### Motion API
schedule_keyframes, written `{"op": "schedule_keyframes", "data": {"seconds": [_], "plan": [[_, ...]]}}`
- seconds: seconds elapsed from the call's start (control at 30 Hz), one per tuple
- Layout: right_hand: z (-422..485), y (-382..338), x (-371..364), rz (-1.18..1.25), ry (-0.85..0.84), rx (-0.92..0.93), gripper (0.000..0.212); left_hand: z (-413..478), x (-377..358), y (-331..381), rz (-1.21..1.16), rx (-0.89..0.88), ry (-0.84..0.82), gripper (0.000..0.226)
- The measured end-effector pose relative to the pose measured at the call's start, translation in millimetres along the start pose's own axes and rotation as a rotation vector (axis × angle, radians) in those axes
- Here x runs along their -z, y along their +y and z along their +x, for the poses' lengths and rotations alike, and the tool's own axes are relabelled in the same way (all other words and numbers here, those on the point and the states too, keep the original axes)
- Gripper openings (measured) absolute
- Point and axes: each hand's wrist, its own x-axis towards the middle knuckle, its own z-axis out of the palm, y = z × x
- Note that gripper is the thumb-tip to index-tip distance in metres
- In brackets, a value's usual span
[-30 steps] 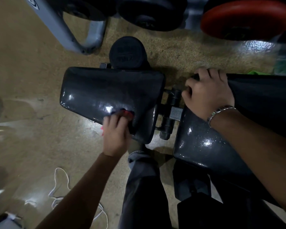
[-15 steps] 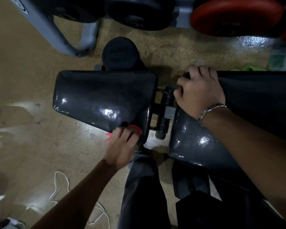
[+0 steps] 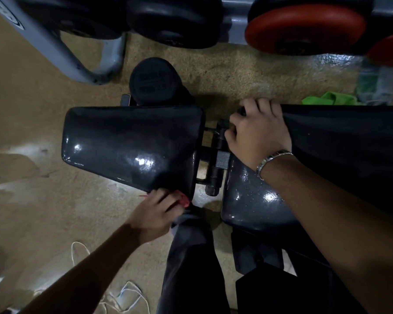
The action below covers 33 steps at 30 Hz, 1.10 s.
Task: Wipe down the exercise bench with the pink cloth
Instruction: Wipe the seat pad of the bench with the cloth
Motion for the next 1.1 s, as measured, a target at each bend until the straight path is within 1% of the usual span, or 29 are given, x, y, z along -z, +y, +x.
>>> {"op": "schedule_keyframes", "data": {"seconds": [0.03,0.07,0.2,0.23,0.27,0.33,0.37,0.4,0.43,0.5,0.53,0.57,0.6,0.63,0.73,0.77,0.8,0.83,0.9,0.93,0.97,1.0,1.03,1.07,1.1], "plan": [[0.2,0.5,0.2,0.003,0.002,-0.004,0.036,0.5,4.0,-3.7,-0.012,0.023,0.01,0.047],[0.3,0.8,0.7,0.006,0.003,-0.009,0.035,4.0,8.9,-3.5,-0.034,0.095,0.039,0.048],[0.6,0.7,2.1,0.01,0.005,-0.011,0.036,26.6,2.9,23.7,-0.141,0.592,0.221,0.045],[0.7,1.2,2.5,0.009,0.007,-0.012,0.037,31.0,-0.8,32.3,-0.157,0.649,0.224,0.045],[0.6,1.5,3.1,0.01,0.003,-0.012,0.037,32.9,-2.8,38.8,-0.157,0.628,0.198,0.045],[0.8,1.6,3.3,0.015,-0.007,-0.011,0.037,29.3,-1.1,33.7,-0.11,0.422,0.147,0.041],[0.7,1.6,3.0,0.014,-0.009,-0.011,0.036,28.9,4.2,23.2,-0.095,0.35,0.16,0.038],[0.7,1.8,2.6,0.01,-0.01,-0.012,0.037,31.0,10.5,11.9,-0.087,0.35,0.2,0.036],[0.8,1.9,1.9,0.003,-0.012,-0.014,0.037,35.2,17.5,0.8,-0.094,0.415,0.253,0.037],[0.9,1.4,1.0,-0.007,-0.015,-0.015,0.038,50.1,30.2,-16.7,-0.141,0.652,0.378,0.038],[0.9,1.2,0.8,-0.009,-0.016,-0.014,0.038,59.7,32.8,-19.9,-0.156,0.755,0.414,0.038],[1.1,0.7,1.4,-0.008,-0.019,-0.012,0.038,67.6,33.9,-19.0,-0.16,0.816,0.424,0.039],[0.7,0.5,1.8,-0.004,-0.024,-0.01,0.038,72.3,33.2,-15.6,-0.159,0.822,0.415,0.039],[0.4,0.6,1.9,-0.001,-0.028,-0.011,0.038,71.5,30.3,-12.4,-0.15,0.773,0.396,0.039],[0.6,0.6,2.3,-0.008,-0.037,-0.013,0.038,48.9,23.2,-13.6,-0.063,0.448,0.268,0.039],[0.8,0.5,2.5,-0.01,-0.037,-0.012,0.038,43.1,25.3,-21.0,-0.044,0.387,0.244,0.038],[1.1,0.6,2.7,-0.01,-0.035,-0.012,0.038,42.2,28.5,-28.8,-0.041,0.385,0.252,0.038],[1.5,0.9,2.8,-0.01,-0.032,-0.014,0.038,46.3,32.1,-34.2,-0.05,0.439,0.284,0.038],[2.1,0.8,3.0,-0.006,-0.035,-0.018,0.038,70.3,39.3,-36.5,-0.099,0.644,0.361,0.037],[2.3,0.3,3.3,-0.003,-0.037,-0.017,0.038,85.7,42.2,-35.0,-0.126,0.724,0.389,0.039],[2.5,-0.1,3.5,-0.001,-0.039,-0.018,0.038,99.6,43.7,-33.3,-0.144,0.762,0.407,0.041],[2.5,-0.3,3.5,-0.001,-0.039,-0.02,0.038,110.2,43.1,-31.8,-0.149,0.76,0.411,0.041],[2.3,-0.5,3.2,0.0,-0.04,-0.021,0.037,115.1,41.2,-31.0,-0.138,0.723,0.398,0.041],[2.0,-0.4,2.8,0.001,-0.039,-0.022,0.037,114.5,39.8,-30.6,-0.112,0.652,0.364,0.04],[1.8,-0.3,2.6,0.003,-0.037,-0.022,0.036,109.0,39.2,-30.5,-0.072,0.546,0.307,0.039]]}}
